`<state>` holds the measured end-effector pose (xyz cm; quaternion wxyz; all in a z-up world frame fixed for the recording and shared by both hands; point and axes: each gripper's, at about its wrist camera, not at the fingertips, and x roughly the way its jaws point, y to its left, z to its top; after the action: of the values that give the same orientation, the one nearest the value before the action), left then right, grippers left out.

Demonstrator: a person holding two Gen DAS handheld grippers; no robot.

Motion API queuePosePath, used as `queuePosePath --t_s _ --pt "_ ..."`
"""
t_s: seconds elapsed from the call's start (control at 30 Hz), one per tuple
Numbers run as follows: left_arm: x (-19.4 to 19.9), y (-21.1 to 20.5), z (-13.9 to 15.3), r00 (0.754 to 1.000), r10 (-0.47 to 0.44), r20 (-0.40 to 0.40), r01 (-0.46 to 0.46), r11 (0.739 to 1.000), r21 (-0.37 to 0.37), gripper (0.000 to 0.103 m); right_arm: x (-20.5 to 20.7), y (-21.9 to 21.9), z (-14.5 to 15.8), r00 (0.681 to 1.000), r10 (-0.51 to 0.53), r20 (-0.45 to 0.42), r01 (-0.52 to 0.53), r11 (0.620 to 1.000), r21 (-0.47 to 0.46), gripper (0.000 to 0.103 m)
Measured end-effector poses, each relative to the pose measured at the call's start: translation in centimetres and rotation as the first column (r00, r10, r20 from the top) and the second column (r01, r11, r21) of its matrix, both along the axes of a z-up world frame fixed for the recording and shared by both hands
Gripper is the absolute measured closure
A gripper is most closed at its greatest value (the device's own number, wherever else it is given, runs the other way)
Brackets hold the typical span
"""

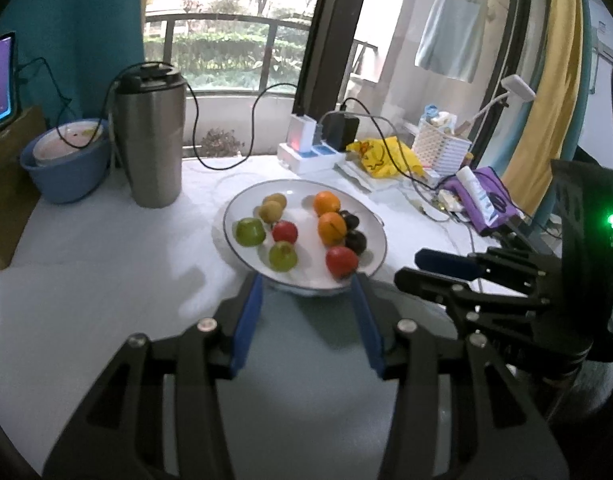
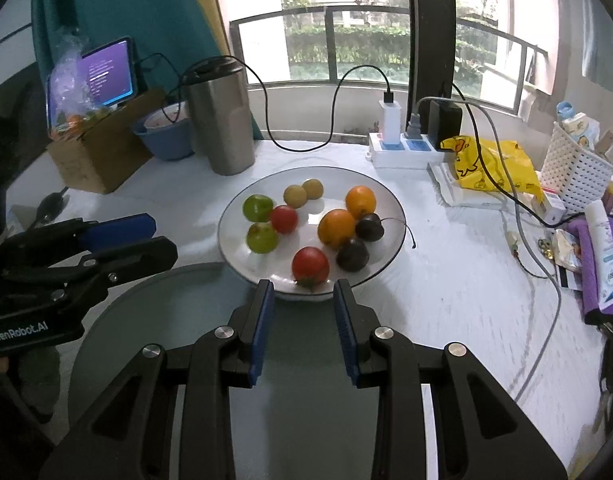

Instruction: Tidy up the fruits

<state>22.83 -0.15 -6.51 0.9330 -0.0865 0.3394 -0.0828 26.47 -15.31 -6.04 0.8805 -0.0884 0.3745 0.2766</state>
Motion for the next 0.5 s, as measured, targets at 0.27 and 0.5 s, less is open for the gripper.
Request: queuePosePath --t_s 0.27,0.5 --pt "-3.8 -0.6 1.2 1.000 0.007 0.027 -0.008 1.000 0.018 0.055 -3.4 -0.3 1.4 0.999 0.005 0.034 -0.005 1.000 0.001 0.070" --pt "-7.8 -0.9 3.2 0.996 0.025 0.088 -0.029 0.999 0.036 0.028 -6.7 -1.5 3.8 0.997 -0.008 0.083 0.007 1.000 0.009 0.055"
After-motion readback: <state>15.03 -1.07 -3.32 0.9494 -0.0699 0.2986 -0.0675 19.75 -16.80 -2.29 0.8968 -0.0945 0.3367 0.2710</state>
